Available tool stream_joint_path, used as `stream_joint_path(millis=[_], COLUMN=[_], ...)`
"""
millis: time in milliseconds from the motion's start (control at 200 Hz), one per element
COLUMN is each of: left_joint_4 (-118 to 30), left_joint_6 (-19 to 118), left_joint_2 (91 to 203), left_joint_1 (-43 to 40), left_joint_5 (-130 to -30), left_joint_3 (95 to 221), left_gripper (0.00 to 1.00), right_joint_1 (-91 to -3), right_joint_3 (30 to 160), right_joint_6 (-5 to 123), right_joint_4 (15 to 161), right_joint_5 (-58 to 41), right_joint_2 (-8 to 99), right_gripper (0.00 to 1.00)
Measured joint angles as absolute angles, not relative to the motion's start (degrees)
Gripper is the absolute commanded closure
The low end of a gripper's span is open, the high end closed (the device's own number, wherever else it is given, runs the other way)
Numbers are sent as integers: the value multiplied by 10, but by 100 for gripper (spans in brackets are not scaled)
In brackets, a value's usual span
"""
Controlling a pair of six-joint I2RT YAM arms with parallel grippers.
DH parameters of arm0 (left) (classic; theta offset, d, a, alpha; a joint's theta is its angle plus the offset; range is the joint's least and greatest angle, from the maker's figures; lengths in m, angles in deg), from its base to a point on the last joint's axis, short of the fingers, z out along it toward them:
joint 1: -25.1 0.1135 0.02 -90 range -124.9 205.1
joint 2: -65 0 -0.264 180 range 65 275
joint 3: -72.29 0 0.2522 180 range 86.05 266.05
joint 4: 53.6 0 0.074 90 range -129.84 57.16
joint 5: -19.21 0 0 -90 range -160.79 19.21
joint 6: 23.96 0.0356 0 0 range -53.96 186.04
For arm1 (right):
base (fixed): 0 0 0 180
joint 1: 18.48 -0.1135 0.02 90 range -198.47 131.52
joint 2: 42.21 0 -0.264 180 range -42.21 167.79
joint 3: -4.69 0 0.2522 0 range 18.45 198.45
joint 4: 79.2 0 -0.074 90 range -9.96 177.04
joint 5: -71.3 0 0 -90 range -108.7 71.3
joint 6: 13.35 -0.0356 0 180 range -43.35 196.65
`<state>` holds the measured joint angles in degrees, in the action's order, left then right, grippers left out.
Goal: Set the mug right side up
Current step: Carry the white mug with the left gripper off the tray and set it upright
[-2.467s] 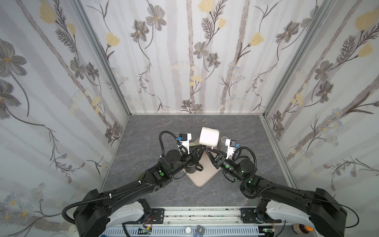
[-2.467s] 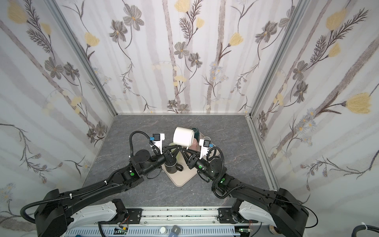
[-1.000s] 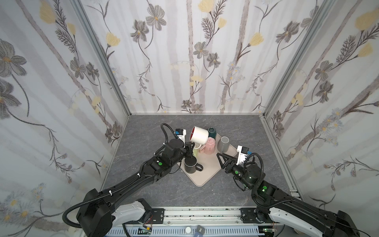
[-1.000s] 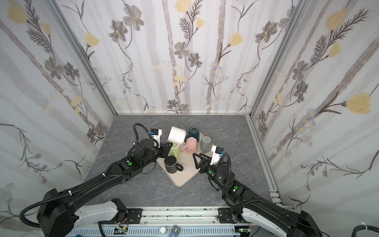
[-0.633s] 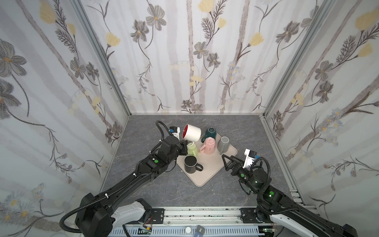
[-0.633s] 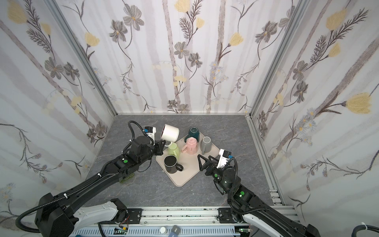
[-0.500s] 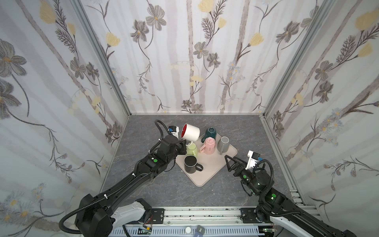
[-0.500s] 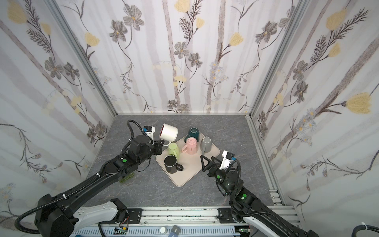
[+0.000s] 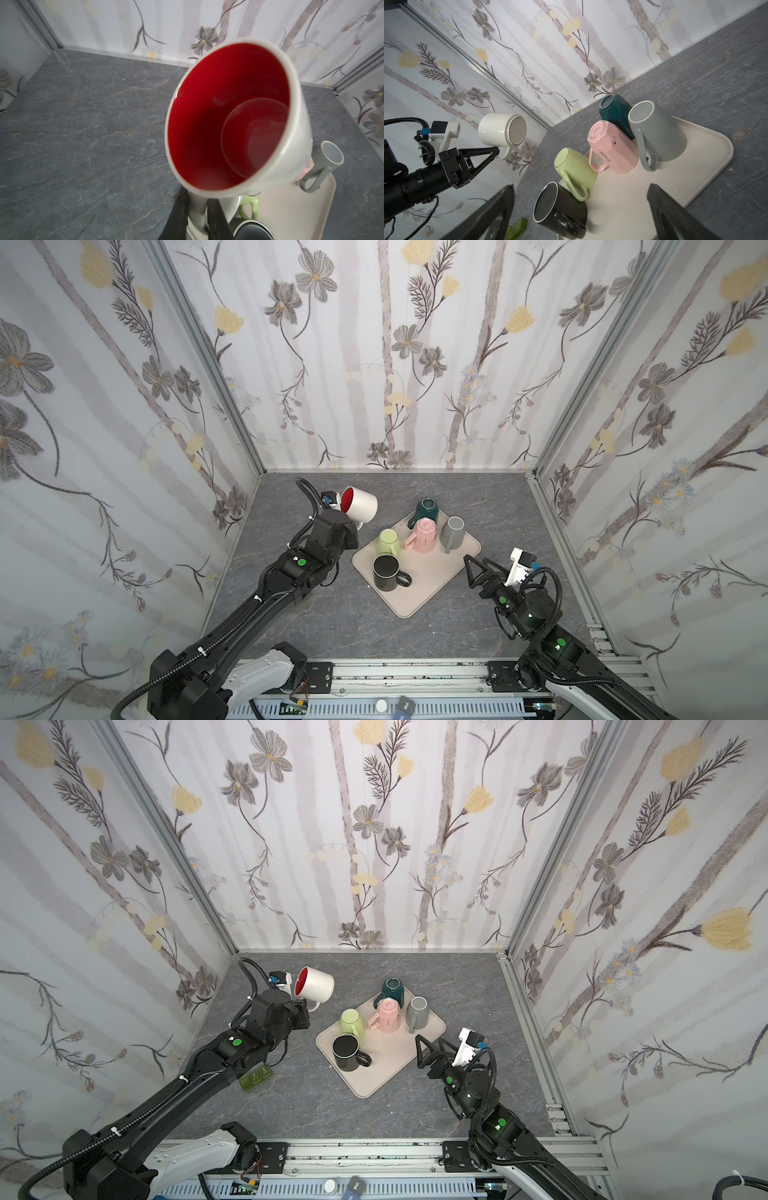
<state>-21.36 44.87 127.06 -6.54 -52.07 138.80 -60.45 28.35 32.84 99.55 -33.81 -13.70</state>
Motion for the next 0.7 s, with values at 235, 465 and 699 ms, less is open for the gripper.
stream_joint_path(millis=[235, 465, 699], left_joint_4=[-158, -124, -120], left_joint_6=[452, 466, 480], left_joint_2=[1292, 1376, 1488], left_joint_1=[-36, -25, -11], left_joint_5=[-439, -359, -318], left_joint_3=[1400, 1440, 1486], left_gripper=[100, 100, 100], right_joint_1=[-601, -596, -593], right_joint_3=[282, 280, 265], right_joint_6=[340, 347, 351], right_joint_4=[993, 971, 968], right_joint_5=[-321, -319, -310], right_joint_2=[-134, -137, -147], right_gripper=[0, 0, 0])
